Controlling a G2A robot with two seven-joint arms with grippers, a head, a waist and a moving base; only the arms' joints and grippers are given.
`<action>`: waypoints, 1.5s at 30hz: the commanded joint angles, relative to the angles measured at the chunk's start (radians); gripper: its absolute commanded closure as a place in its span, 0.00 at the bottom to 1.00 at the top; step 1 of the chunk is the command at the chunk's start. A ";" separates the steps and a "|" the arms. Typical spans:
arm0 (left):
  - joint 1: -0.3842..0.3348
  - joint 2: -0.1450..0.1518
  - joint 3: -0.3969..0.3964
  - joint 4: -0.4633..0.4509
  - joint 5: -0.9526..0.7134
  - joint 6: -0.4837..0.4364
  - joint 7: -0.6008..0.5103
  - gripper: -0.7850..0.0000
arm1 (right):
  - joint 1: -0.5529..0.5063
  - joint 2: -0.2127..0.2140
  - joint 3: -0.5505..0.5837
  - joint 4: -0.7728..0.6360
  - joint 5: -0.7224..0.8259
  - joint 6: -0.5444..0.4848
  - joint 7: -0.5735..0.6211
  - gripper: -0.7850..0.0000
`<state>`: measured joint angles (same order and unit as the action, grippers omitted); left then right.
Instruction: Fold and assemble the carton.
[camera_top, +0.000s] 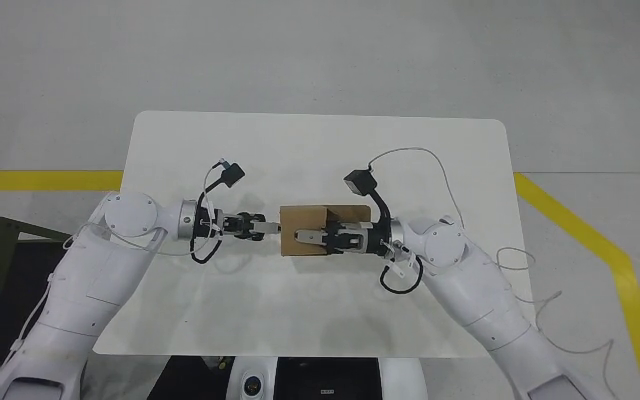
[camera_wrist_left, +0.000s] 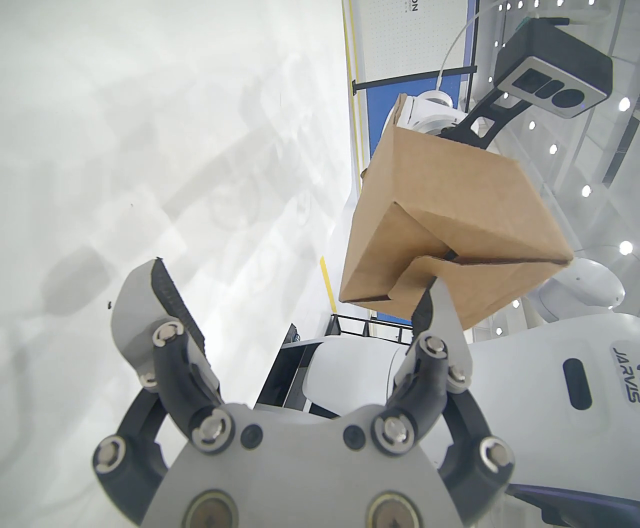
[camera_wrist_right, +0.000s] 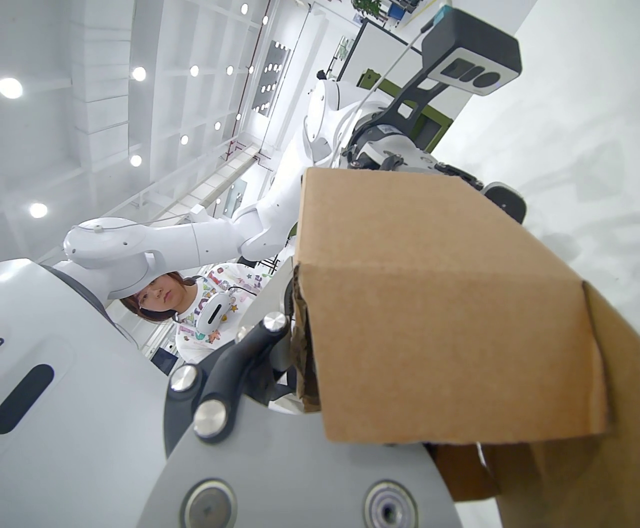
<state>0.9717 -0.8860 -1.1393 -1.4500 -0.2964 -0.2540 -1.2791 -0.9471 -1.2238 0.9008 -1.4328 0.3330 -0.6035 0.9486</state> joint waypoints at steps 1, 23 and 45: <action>0.000 0.000 -0.001 0.000 0.000 0.000 -0.001 0.00 | 0.005 -0.002 -0.005 0.006 0.002 -0.003 0.000 1.00; -0.024 -0.011 0.032 0.001 -0.032 -0.005 -0.012 0.00 | 0.047 -0.027 -0.047 0.060 0.033 -0.025 0.008 1.00; 0.013 0.008 -0.105 0.006 0.117 -0.345 0.178 0.00 | 0.106 -0.064 -0.108 0.247 0.032 0.113 -0.025 1.00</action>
<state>0.9778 -0.8790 -1.2387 -1.4405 -0.2048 -0.5693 -1.1182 -0.8476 -1.2835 0.7999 -1.2003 0.3655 -0.4904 0.9295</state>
